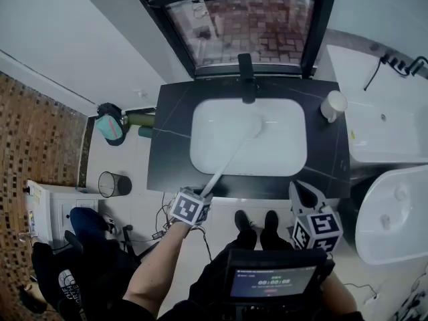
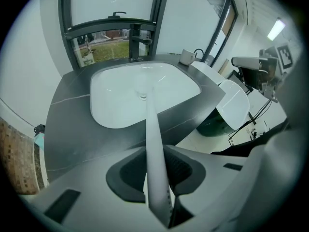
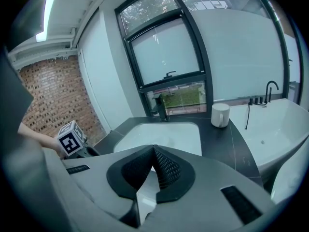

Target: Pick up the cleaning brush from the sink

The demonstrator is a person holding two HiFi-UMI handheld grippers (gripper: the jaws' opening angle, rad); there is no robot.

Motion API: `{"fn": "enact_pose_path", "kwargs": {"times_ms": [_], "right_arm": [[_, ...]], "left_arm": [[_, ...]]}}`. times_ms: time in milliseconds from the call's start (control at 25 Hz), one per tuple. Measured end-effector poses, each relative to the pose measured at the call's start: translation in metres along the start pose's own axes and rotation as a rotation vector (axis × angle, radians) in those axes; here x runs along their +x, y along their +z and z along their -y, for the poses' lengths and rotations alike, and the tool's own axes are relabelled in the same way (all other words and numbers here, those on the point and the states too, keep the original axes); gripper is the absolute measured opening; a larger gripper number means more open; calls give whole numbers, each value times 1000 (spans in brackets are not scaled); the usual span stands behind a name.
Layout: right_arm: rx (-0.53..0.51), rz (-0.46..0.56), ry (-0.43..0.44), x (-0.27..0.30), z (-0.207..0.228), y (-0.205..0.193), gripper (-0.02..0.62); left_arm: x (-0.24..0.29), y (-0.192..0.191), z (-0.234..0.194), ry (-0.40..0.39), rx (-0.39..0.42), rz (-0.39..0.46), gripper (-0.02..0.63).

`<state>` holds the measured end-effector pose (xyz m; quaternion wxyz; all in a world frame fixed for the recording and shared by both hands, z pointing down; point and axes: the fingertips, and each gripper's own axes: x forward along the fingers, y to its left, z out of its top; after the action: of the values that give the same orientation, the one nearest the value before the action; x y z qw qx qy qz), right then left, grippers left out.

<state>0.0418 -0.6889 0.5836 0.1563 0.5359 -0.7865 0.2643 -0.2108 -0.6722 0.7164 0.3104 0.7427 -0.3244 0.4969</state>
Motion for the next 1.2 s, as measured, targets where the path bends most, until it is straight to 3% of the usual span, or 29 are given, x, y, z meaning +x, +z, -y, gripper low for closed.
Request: {"fn": "enact_pose_path", "kwargs": {"times_ms": [280,440,640,720,880,1080,1200], "right_arm": [[-45,26,43,-47,-6,3,-6],[-46,46,95,-85,-10,-4,-6],[-43,87,165,-126,-16,-9,-6],[-41,111,173,-140,-29,-11,-6],[-77,154,156,-188,-81,-41,-6],[-91,189,104,-206,-110,-61,-6],[-67,225,70,-271,-158,-91,-5]], "left_arm": [[-61,-19,65,-58,-44,128,86],[-101,-40,114,-35,-100,200,87],[-164,-54,168,26,-161,374,87],[-189,-64,180,39,-161,453,87],[-231,-119,199,7,-183,587,87],[-246,-144,205,-57,-177,771,87],[-285,-208,230,-69,-129,832,87]]}}
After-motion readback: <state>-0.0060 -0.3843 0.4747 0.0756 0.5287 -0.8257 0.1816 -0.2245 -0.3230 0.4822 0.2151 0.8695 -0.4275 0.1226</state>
